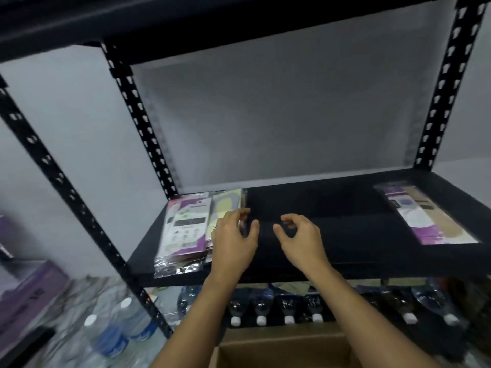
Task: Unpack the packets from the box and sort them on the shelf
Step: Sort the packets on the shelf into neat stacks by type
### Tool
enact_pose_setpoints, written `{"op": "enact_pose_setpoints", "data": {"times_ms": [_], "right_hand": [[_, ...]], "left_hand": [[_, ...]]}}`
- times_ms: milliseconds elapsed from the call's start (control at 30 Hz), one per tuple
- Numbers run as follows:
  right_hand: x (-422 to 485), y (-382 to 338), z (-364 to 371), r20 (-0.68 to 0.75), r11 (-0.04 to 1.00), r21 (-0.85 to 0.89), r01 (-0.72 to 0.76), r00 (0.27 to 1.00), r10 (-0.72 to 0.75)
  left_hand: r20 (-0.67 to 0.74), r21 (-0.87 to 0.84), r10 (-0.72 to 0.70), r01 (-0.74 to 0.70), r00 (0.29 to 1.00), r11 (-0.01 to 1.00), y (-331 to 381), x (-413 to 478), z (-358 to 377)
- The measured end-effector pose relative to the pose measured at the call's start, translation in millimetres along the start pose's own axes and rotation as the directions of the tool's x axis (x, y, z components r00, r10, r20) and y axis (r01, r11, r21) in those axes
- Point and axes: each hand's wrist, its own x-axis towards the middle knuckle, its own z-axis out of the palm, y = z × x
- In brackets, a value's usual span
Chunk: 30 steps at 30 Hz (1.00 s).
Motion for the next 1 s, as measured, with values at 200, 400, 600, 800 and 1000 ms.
{"op": "enact_pose_setpoints", "data": {"times_ms": [200,400,600,800,1000], "right_hand": [[-5.2,-40.0,62.9,0.111,0.998,0.045,-0.045,0.993,0.040],[11.8,-55.3,89.8,0.139,0.986,-0.020,-0.164,0.977,0.165],[12.2,-60.3,86.6,0.139,0.964,0.031,-0.265,0.956,0.258],[14.1,-56.8,80.9,0.127,0.915,0.189,-0.356,0.933,0.337],[10.7,-51.1,67.8,0.125,0.818,0.373,-0.438,0.897,0.423]], "left_hand": [[-0.121,0.206,-0.199,0.221,0.973,0.953,-52.1,9.2,-68.1],[-0.026,0.413,-0.454,0.423,0.890,0.806,-97.6,5.8,-97.4],[-0.028,0.308,-0.475,0.460,0.880,0.833,-113.2,3.6,-102.0],[-0.044,0.292,-0.466,0.458,0.883,0.840,-114.3,7.3,-98.3],[-0.111,0.321,-0.395,0.409,0.912,0.854,-104.9,3.1,-91.3]]}}
